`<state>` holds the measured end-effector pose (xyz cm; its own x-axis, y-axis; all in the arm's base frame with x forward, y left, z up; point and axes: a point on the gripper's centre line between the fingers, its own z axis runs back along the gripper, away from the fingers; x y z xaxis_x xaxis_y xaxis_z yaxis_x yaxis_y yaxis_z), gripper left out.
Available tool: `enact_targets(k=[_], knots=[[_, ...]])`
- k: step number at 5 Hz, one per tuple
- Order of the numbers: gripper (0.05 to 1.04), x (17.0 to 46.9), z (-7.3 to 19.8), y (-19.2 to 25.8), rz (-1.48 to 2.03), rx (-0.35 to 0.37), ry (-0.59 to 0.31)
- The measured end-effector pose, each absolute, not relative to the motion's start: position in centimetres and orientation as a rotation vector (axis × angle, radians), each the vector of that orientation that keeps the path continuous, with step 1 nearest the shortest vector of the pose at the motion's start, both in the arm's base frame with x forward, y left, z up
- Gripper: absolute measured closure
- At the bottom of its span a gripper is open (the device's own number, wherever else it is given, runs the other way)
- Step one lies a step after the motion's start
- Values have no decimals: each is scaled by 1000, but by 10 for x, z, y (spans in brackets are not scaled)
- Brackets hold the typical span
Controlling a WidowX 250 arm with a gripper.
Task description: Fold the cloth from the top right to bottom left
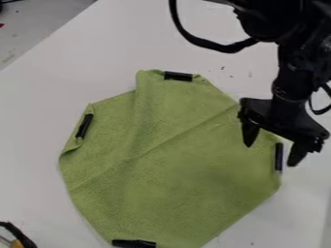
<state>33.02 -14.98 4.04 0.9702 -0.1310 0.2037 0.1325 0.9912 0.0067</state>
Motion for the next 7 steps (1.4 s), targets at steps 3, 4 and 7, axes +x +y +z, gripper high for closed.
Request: enact_targets(k=[3, 4, 7], knots=[[135, 336, 18, -179, -78, -30, -199], [133, 335, 8, -181, -79, -41, -182], [900, 338, 6, -174, -88, -22, -188]])
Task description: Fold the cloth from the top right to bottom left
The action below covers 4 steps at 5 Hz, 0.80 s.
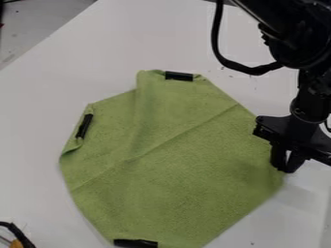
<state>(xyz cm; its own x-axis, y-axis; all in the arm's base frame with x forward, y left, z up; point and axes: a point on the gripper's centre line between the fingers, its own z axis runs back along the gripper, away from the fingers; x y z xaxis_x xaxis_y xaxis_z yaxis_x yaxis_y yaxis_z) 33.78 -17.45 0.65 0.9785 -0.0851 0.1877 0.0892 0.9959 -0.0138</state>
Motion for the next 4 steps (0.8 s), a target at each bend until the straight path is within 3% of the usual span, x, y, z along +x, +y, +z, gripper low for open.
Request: enact_targets(k=[1, 2, 3, 4], knots=[[1008, 338, 6, -173, -90, -14, -189], [1027, 336, 10, -174, -72, 23, -178], [1029, 331, 27, -174, -20, 62, -158], [1029, 338, 71, -172, 21, 44, -237]])
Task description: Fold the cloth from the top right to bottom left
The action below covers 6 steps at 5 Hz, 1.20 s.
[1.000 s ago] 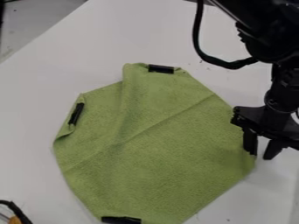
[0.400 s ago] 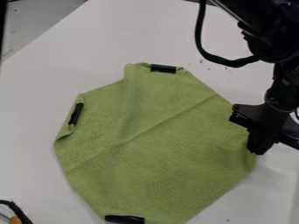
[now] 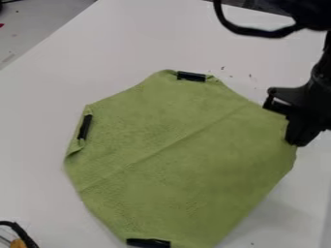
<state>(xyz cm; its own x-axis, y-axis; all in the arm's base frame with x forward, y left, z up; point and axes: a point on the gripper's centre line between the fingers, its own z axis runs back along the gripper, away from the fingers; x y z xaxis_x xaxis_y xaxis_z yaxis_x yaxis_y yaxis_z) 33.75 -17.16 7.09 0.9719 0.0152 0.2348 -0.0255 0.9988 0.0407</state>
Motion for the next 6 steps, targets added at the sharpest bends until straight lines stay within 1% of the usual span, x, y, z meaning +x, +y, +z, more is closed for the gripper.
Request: enact_targets(k=[1, 2, 3, 4, 5, 6], knots=[[1029, 344, 92, -139, 89, 43, -306], [1029, 350, 88, -85, 204, 8, -309], [1029, 349, 81, -39, 300, -21, -304], [1029, 350, 77, 18, 390, -50, -309], [1029, 348, 59, 47, 370, -95, -254], [1010, 348, 34, 61, 310, -82, -200]])
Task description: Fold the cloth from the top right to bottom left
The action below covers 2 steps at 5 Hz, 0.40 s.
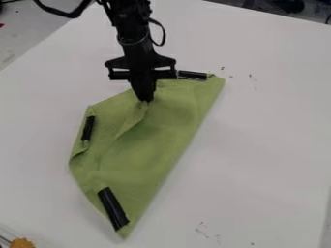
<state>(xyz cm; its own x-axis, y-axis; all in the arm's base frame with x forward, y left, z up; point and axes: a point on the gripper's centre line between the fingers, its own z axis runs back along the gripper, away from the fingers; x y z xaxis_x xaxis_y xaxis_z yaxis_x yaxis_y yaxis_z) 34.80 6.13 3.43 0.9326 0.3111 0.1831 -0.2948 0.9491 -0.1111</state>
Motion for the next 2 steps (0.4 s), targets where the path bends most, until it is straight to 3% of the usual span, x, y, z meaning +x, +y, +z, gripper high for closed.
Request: enact_targets(k=[1, 2], knots=[[881, 351, 23, 68, 224, -39, -193], [634, 351, 27, 84, 188, 27, -189]])
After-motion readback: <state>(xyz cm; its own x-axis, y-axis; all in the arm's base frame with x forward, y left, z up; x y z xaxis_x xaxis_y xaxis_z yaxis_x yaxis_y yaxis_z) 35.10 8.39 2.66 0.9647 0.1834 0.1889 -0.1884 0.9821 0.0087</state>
